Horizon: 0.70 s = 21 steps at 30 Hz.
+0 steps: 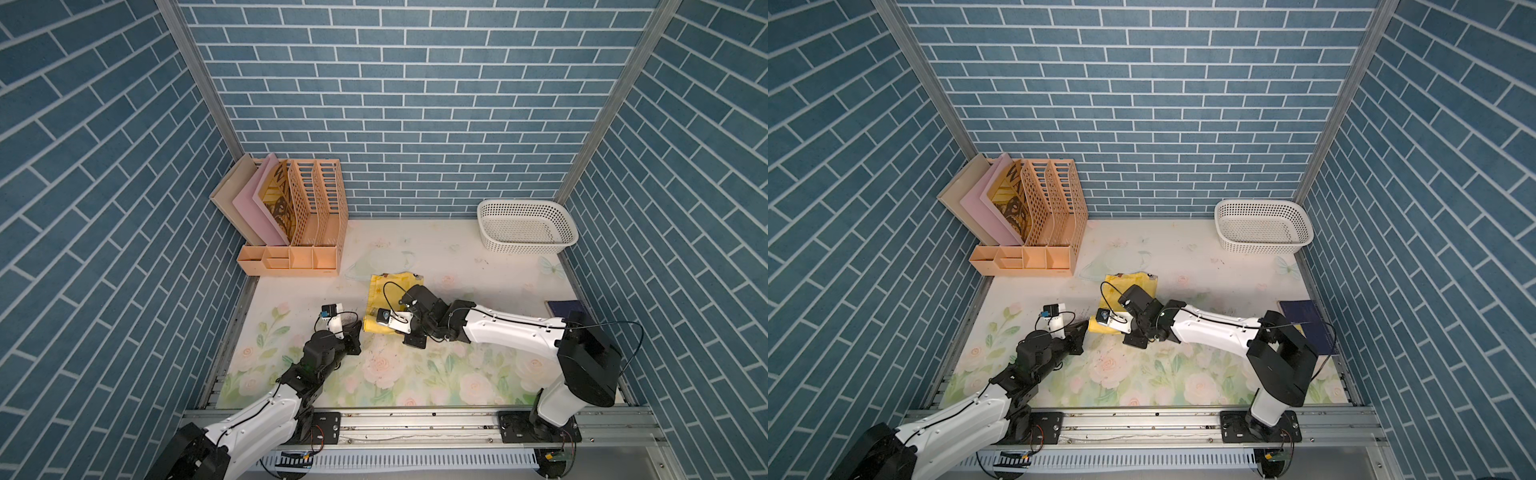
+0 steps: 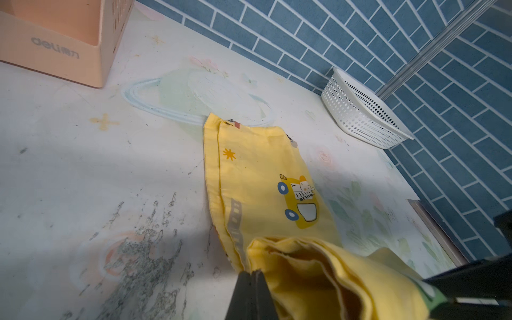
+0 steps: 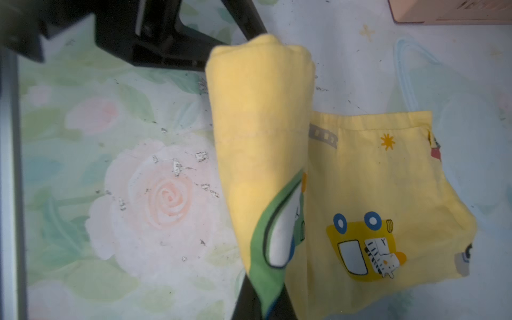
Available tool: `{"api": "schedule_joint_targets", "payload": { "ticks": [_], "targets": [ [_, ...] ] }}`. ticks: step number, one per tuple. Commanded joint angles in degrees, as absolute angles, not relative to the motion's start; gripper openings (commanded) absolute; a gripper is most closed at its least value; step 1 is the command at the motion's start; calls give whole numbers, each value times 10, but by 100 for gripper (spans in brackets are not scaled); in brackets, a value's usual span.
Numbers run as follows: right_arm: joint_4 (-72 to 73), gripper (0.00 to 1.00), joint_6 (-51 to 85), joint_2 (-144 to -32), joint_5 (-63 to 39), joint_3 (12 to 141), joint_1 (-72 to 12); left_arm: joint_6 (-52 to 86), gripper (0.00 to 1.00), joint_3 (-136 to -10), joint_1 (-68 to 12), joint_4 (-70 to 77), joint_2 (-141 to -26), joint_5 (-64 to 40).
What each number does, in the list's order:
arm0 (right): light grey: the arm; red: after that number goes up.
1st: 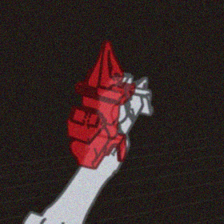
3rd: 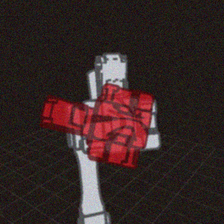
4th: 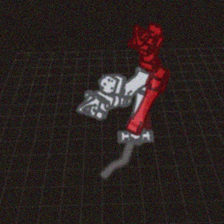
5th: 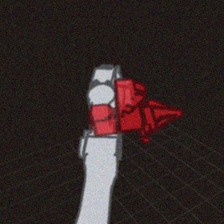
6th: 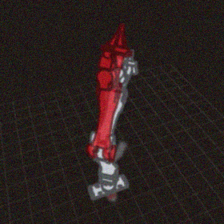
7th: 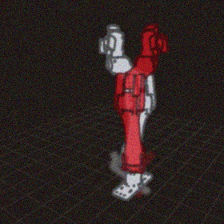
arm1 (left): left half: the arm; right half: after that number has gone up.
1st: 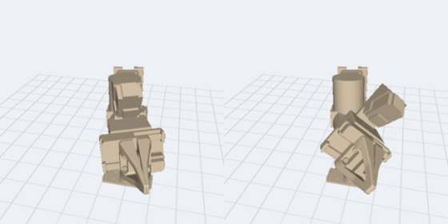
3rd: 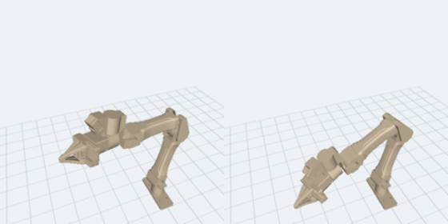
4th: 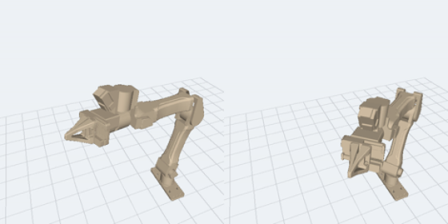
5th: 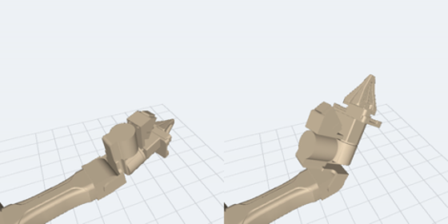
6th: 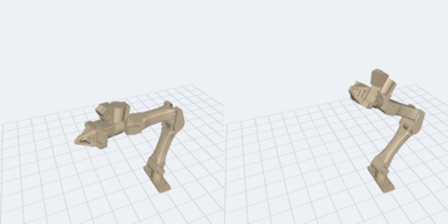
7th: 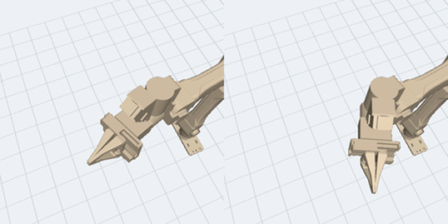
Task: Roll up the pillowcase
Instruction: Roll the pillowcase at the center of the board.
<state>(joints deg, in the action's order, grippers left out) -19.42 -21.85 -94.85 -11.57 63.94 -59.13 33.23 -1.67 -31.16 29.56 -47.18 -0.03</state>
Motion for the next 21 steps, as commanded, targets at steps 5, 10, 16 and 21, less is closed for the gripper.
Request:
{"api": "schedule_joint_targets", "payload": {
  "ticks": [5,10,16,21],
  "targets": [
    [-423,0,-244,-1063,-370,740,-535,322,0,-25,-304,275,-447,0],
    [-525,0,-268,-1138,-411,834,-518,322,0,-23,-299,263,-433,6],
    [-564,0,-262,-1190,-401,892,-508,347,0,-14,-289,253,-425,35],
    [-617,0,-286,-1231,-423,976,-485,337,0,-19,-284,261,-434,19]
  ]
}}
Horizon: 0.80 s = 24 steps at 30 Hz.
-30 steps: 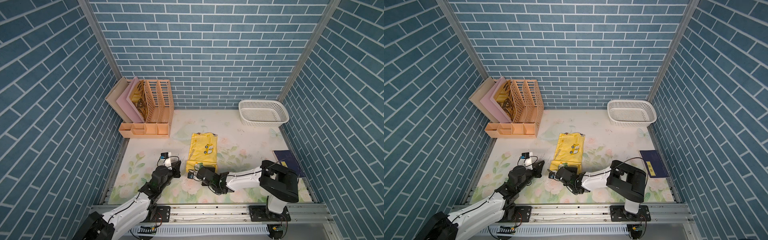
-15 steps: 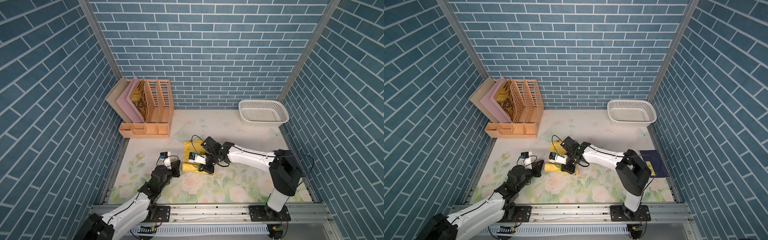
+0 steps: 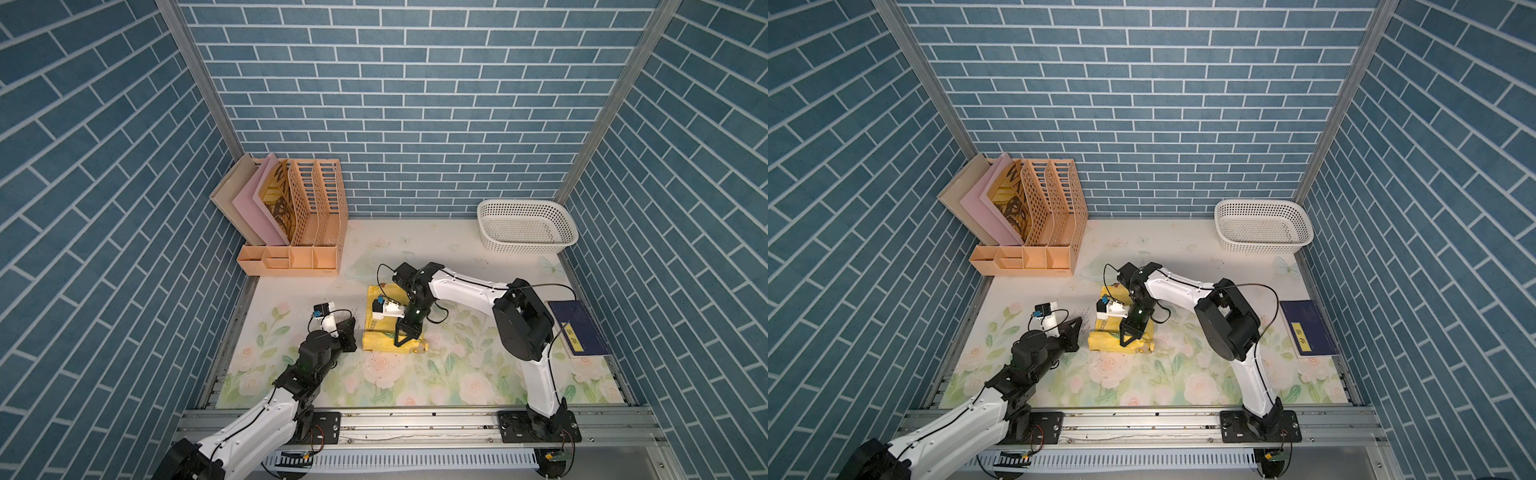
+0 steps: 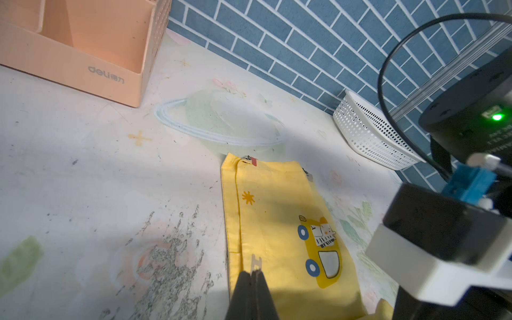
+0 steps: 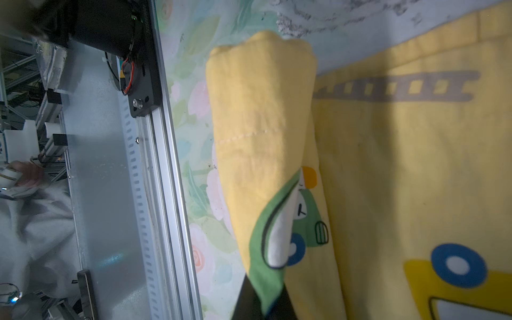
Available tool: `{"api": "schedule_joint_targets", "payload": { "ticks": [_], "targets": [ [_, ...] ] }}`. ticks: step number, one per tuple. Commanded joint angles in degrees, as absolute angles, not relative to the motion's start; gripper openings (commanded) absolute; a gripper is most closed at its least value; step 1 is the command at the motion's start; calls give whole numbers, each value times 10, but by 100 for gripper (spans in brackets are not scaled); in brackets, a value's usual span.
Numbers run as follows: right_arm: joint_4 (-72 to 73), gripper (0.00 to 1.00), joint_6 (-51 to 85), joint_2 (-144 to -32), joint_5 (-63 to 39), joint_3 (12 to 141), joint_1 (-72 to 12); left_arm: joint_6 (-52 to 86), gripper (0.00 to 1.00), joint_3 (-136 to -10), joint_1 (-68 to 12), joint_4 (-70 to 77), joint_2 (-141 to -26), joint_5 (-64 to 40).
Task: Roll up the pillowcase
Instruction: Roll the pillowcase at the center of the board.
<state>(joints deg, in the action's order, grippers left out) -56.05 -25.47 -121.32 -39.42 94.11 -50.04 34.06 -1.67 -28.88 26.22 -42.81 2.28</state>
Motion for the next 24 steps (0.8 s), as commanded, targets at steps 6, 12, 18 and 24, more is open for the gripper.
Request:
{"api": "schedule_joint_targets", "payload": {
  "ticks": [6,12,18,24],
  "targets": [
    [-698,14,-319,-1329,-422,1100,-463,324,0,-23,-284,276,-450,-12],
    [-689,52,-321,-1355,-403,1139,-452,317,0,-18,-285,256,-421,-18],
    [-658,64,-298,-1340,-361,1154,-435,304,0,-23,-284,221,-369,-23],
    [-578,72,-270,-1288,-297,1149,-432,276,0,-44,-297,252,-397,-81]
  ]
}}
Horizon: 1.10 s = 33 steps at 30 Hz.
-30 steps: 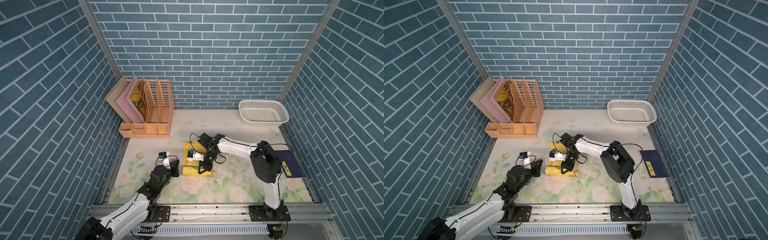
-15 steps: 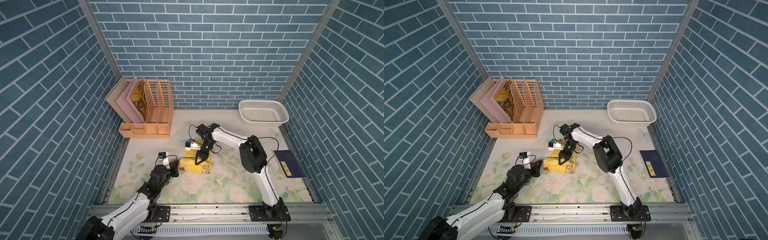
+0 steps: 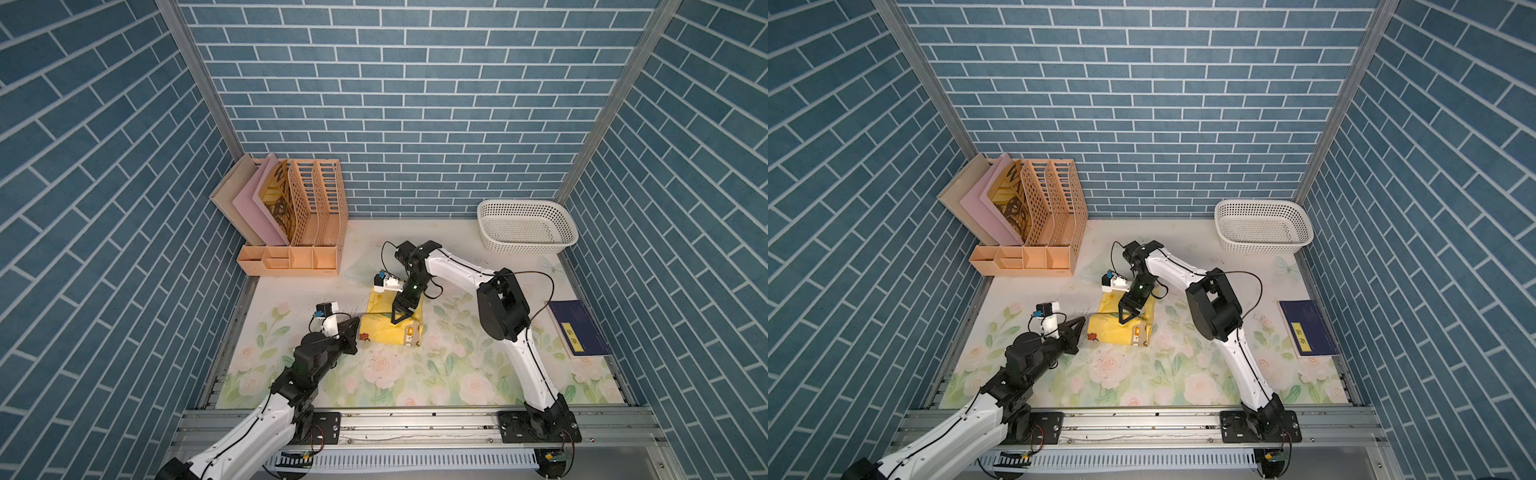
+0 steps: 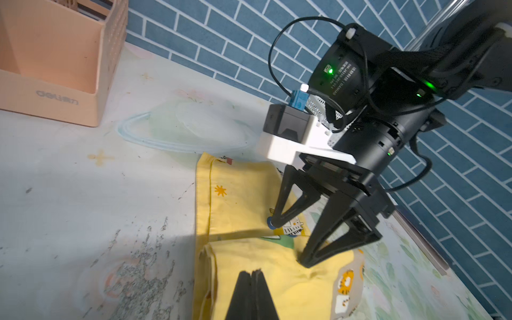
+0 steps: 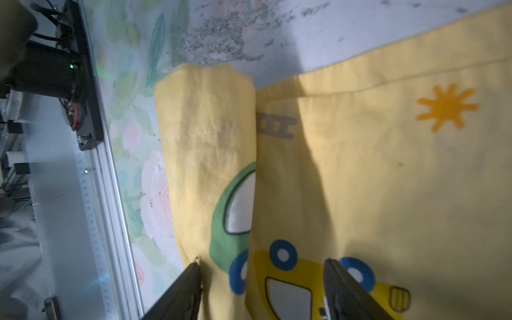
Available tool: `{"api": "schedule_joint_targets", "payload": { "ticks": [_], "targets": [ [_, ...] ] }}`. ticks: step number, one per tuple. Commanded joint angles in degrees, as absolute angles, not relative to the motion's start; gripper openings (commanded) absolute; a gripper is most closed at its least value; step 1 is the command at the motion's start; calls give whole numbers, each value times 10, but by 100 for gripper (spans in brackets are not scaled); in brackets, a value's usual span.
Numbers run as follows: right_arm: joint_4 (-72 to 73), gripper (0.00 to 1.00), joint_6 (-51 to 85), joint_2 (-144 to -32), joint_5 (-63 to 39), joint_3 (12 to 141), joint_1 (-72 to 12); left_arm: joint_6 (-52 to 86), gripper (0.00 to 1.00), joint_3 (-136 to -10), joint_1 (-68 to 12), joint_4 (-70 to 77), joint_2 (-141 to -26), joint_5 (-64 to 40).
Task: Roll up the pillowcase
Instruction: Roll the pillowcase at the center of the board.
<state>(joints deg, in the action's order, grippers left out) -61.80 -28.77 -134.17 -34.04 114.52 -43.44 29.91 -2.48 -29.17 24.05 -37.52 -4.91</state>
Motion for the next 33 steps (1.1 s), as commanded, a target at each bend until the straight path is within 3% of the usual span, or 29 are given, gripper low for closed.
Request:
{"api": "schedule_joint_targets", "payload": {
  "ticks": [1,5,9,14,23,33],
  "targets": [
    [-553,71,-261,-1268,-273,1134,-432,275,0,-44,-302,268,-412,-86],
    [-407,66,-262,-1122,-209,981,-450,271,0,-50,-317,336,-497,-79],
    [-173,66,-294,-933,-54,724,-540,262,0,-81,-317,374,-591,-53],
    [73,74,-323,-824,151,483,-667,245,0,-134,-316,394,-699,-34],
    [254,78,-305,-925,310,394,-773,248,0,-153,-314,413,-752,-18],
    [355,76,-369,-1123,396,452,-765,277,0,-120,-284,398,-677,-3]
  ]
}}
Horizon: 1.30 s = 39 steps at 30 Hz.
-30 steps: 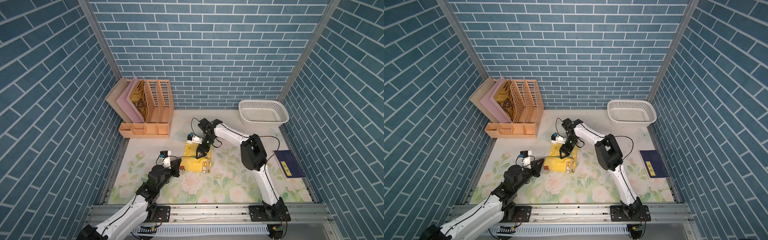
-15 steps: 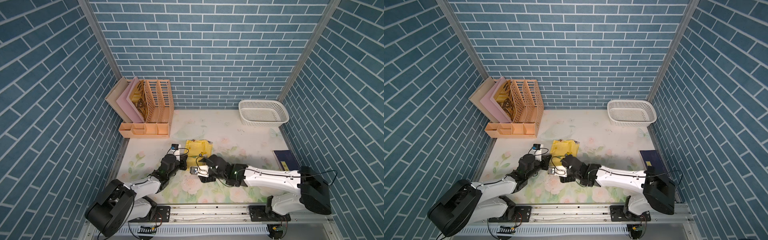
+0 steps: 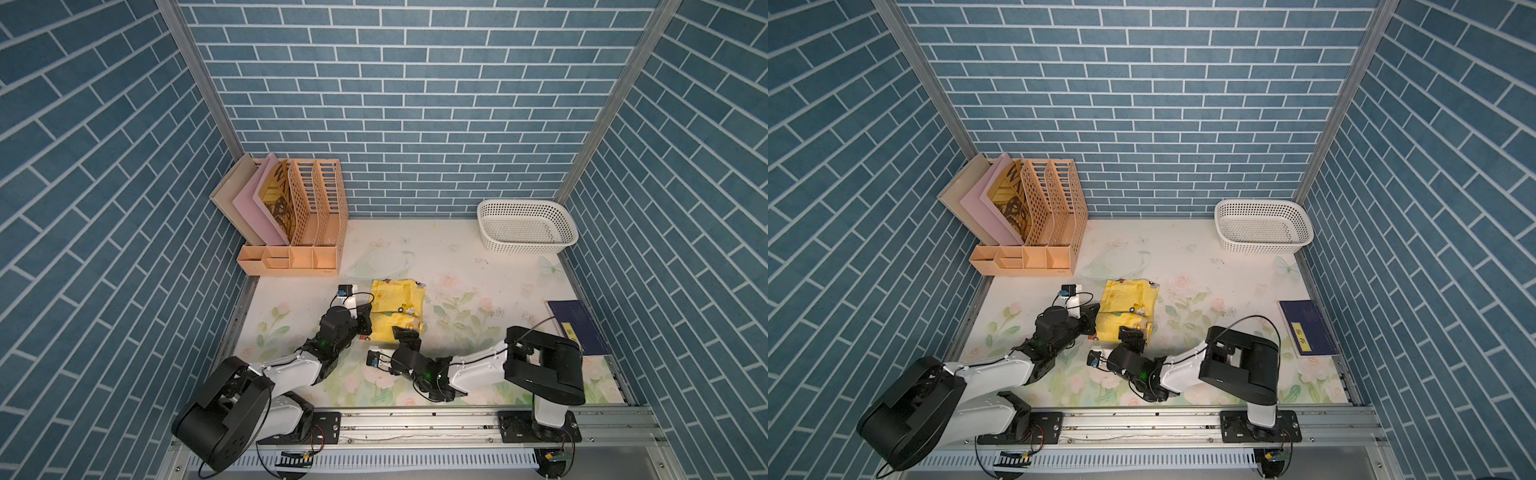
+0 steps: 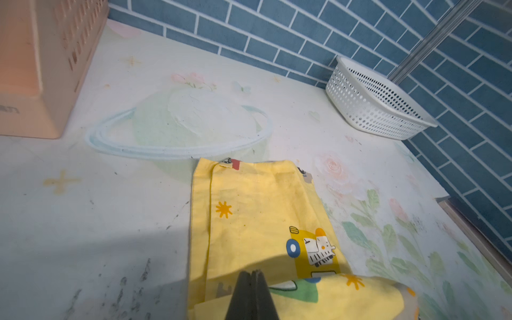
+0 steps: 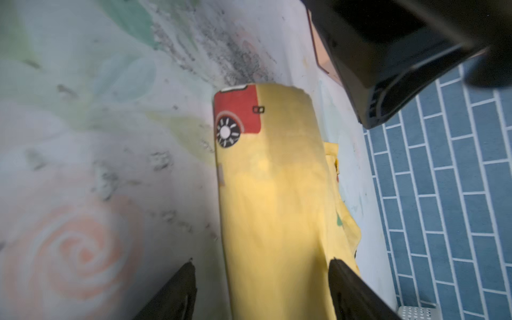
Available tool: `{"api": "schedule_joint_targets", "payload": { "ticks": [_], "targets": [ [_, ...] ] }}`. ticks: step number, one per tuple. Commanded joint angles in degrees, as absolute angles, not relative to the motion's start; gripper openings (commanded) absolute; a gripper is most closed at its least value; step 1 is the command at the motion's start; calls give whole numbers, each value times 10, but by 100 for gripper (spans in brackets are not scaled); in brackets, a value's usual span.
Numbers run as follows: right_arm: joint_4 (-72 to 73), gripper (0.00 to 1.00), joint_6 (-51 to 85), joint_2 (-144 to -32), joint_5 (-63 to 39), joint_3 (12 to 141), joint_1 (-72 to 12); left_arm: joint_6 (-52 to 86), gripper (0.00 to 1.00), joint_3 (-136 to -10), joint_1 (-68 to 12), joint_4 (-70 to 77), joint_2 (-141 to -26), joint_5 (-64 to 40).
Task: Roll up the pillowcase
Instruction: Roll the pillowcase at the center of the board.
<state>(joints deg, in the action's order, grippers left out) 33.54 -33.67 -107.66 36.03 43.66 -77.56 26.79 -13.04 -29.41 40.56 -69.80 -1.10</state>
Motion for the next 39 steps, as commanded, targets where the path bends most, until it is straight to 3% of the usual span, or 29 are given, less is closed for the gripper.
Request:
{"api": "schedule_joint_targets", "payload": {
  "ticks": [1,2,4,6,7,11,16,23,34,39],
  "targets": [
    [355,72,-372,-1138,397,460,-759,279,0,-115,-282,396,-668,-3],
    [351,65,-373,-1149,394,466,-754,280,0,-112,-280,394,-661,-2],
    [327,36,-374,-1164,390,483,-743,287,0,-105,-275,387,-644,0],
    [313,17,-373,-1161,386,486,-739,288,0,-101,-271,375,-629,1],
    [301,0,-368,-1153,378,487,-737,288,0,-99,-270,369,-623,1],
    [198,0,-325,-1103,300,499,-731,289,0,-94,-267,359,-602,1],
    [-57,0,-237,-1038,90,591,-689,288,0,-97,-265,337,-584,4],
    [-270,0,-207,-1023,-196,703,-589,287,0,-89,-263,331,-567,6],
    [-501,0,-269,-1208,-423,940,-470,288,0,-74,-262,325,-538,-7],
    [-622,0,-283,-1314,-422,1078,-453,286,0,-70,-262,336,-541,-10]
  ]
}}
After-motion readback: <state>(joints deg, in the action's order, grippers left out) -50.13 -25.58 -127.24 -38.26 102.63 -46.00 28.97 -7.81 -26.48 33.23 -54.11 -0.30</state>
